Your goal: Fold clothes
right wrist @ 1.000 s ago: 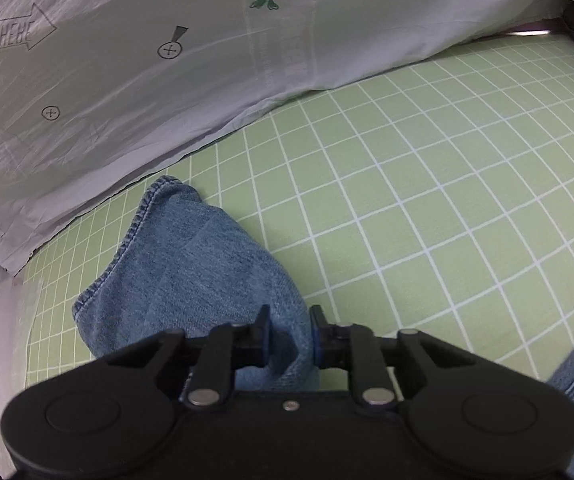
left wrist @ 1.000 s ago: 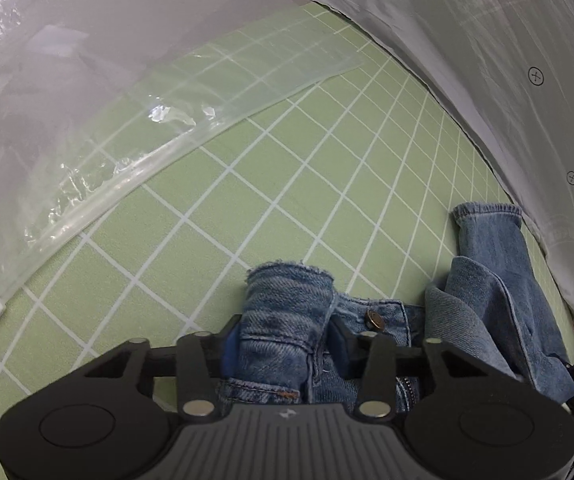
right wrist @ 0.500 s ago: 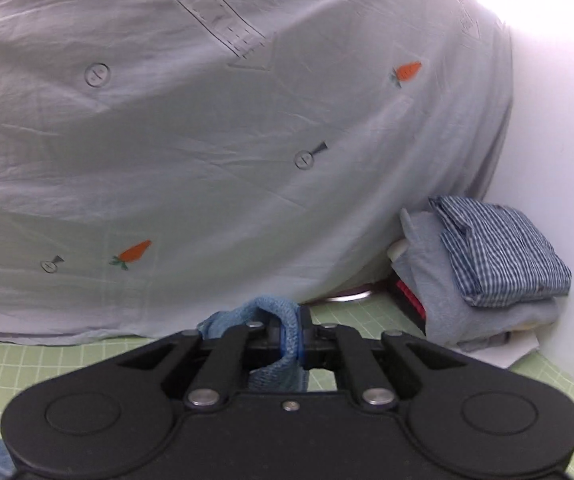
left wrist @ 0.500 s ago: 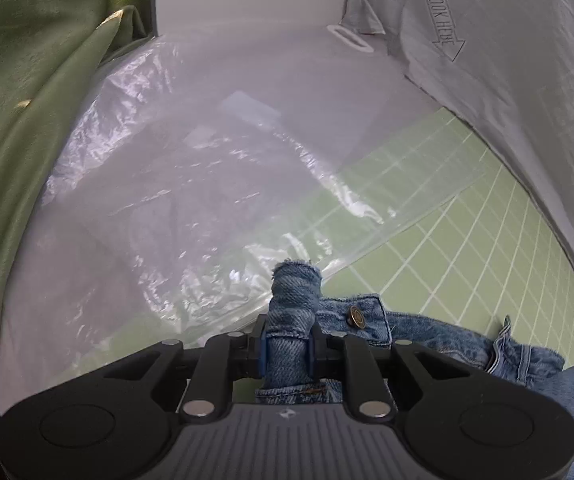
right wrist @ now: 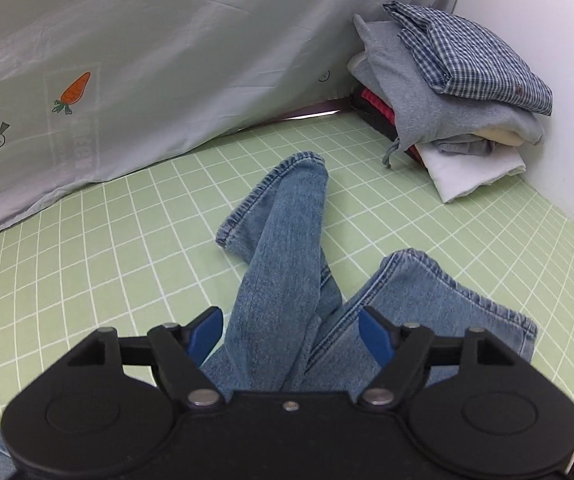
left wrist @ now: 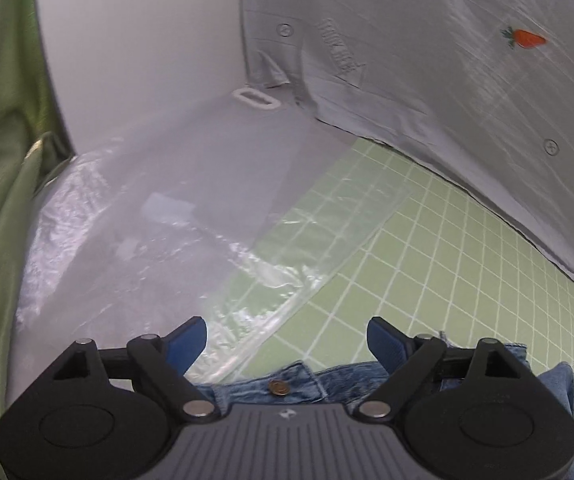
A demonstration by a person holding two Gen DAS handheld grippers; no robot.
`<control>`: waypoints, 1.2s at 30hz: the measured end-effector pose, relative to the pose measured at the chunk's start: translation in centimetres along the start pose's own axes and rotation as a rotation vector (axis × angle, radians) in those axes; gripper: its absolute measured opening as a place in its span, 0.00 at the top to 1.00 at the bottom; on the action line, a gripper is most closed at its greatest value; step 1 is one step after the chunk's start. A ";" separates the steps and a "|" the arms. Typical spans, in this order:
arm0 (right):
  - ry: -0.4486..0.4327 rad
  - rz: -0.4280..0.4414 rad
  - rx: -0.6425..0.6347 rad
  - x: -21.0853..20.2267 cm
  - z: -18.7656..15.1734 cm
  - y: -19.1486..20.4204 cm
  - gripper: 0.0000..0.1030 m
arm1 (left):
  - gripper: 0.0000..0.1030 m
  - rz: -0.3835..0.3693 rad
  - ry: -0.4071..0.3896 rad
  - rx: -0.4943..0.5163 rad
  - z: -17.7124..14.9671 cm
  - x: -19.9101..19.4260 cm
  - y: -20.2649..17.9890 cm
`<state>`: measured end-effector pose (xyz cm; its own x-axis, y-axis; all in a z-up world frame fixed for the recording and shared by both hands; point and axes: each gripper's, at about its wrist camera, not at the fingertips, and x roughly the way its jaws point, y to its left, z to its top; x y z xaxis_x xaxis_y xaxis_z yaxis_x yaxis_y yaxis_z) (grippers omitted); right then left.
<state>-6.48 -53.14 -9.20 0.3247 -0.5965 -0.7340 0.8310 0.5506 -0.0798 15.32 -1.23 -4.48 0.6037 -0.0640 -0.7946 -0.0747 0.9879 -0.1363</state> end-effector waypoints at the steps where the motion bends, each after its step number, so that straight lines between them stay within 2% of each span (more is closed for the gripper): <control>1: 0.004 -0.007 -0.006 0.1 0.0 0.1 0.21 | 0.14 -0.028 0.020 0.028 0.0 0.9 -1.5; 5: 0.033 -0.028 0.001 0.5 -0.3 0.3 0.20 | 0.14 -0.138 0.111 0.102 -0.4 4.5 -6.4; 11: 0.077 -0.041 0.022 1.2 -1.1 0.0 0.19 | 0.14 -0.279 0.211 0.132 -1.4 8.0 -12.3; 13: 0.090 -0.049 0.021 1.5 -1.3 0.1 0.19 | 0.14 -0.311 0.242 0.176 -1.8 9.0 -14.1; 17: 0.109 -0.058 0.020 2.0 -1.3 0.2 0.19 | 0.14 -0.306 0.284 0.269 -2.3 10.5 -16.8; 18: 0.112 -0.057 0.022 2.1 -1.2 0.2 0.19 | 0.17 -0.308 0.281 0.271 -2.4 10.6 -17.1; 20: 0.112 -0.057 0.021 2.2 -1.0 0.2 0.19 | 0.34 -0.306 0.271 0.258 -2.5 10.7 -17.4; 22: 0.110 -0.056 0.016 2.3 -0.8 0.4 0.19 | 0.64 -0.303 0.258 0.235 -2.3 10.5 -17.2; 24: 0.104 -0.056 0.005 2.4 -0.6 0.5 0.19 | 0.72 -0.268 0.204 0.230 -1.2 9.8 -16.4; 27: 0.093 -0.057 -0.014 2.4 -0.2 0.6 0.19 | 0.74 -0.169 0.047 0.181 1.6 7.8 -13.9; 28: 0.088 -0.056 -0.018 2.3 -0.1 0.6 0.19 | 0.74 -0.128 -0.012 0.136 3.1 7.1 -12.5; 31: 0.070 -0.048 -0.014 2.1 0.2 0.3 0.19 | 0.73 0.058 -0.160 0.017 6.4 5.9 -8.4; 34: 0.075 -0.027 0.015 2.1 0.2 0.0 0.19 | 0.57 0.114 -0.143 -0.086 8.4 6.4 -4.7; 35: 0.079 -0.019 0.026 2.1 0.2 -0.1 0.19 | 0.54 0.124 -0.146 -0.097 8.6 6.2 -3.9; 36: 0.082 -0.011 0.037 2.2 0.2 -0.2 0.19 | 0.43 0.127 -0.155 -0.089 8.5 5.8 -3.4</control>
<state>-5.90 -54.69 -10.65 0.2791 -0.5518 -0.7859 0.8506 0.5218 -0.0643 25.79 -3.77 -3.57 0.6994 0.0897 -0.7091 -0.2234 0.9698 -0.0976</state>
